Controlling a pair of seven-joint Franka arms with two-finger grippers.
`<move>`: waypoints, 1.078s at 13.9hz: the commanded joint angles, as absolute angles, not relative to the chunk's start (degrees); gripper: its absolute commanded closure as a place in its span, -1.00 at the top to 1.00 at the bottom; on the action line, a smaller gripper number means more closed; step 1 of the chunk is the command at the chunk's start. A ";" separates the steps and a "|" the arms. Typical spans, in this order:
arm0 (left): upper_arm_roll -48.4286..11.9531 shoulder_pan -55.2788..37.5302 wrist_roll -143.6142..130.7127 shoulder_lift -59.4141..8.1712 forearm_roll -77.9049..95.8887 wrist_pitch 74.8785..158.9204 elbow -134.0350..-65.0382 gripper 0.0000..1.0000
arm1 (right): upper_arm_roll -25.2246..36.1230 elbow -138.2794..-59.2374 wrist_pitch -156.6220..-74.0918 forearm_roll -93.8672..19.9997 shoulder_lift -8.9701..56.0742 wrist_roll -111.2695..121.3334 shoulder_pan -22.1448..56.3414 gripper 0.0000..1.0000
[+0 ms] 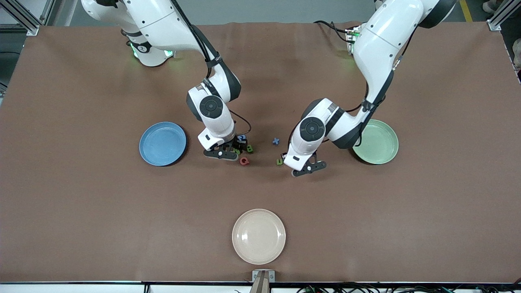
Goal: Sort uppercase to blue plate, lowercase to green plate
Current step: 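Grasp the blue m with the left gripper while the right gripper grasps the N, then release the m on the green plate while the right gripper lifts the N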
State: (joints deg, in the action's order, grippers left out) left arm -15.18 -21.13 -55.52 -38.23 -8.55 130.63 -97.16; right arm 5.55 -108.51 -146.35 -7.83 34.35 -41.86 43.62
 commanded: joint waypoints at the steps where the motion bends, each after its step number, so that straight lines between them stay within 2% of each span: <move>1: -15.56 -18.47 -51.00 -26.75 -9.41 125.87 -105.79 -0.69 | 6.06 -107.23 -147.30 -7.65 35.94 -42.27 44.64 0.46; 5: -15.64 -13.99 -43.53 -16.19 -9.40 125.07 -118.18 -0.69 | 6.06 -107.14 -148.18 -7.65 36.56 -42.19 44.91 0.41; 9: -15.64 -7.31 -35.09 -11.69 -9.49 126.29 -126.55 -0.69 | 6.15 -107.23 -148.18 -7.56 36.65 -42.19 45.00 0.28; 13: -15.56 -0.90 -28.23 -10.81 -9.58 132.17 -131.91 -0.69 | 6.15 -107.23 -148.18 -7.56 36.65 -42.27 45.26 0.03; 14: -15.56 0.51 -26.47 -10.81 -9.58 133.84 -133.05 -0.69 | 6.15 -107.23 -148.10 -7.56 36.65 -42.19 45.26 -0.10; 15: -15.56 1.66 -24.80 -10.81 -9.58 134.99 -134.11 -0.69 | 6.15 -107.23 -147.92 -7.56 36.65 -42.19 45.18 -0.33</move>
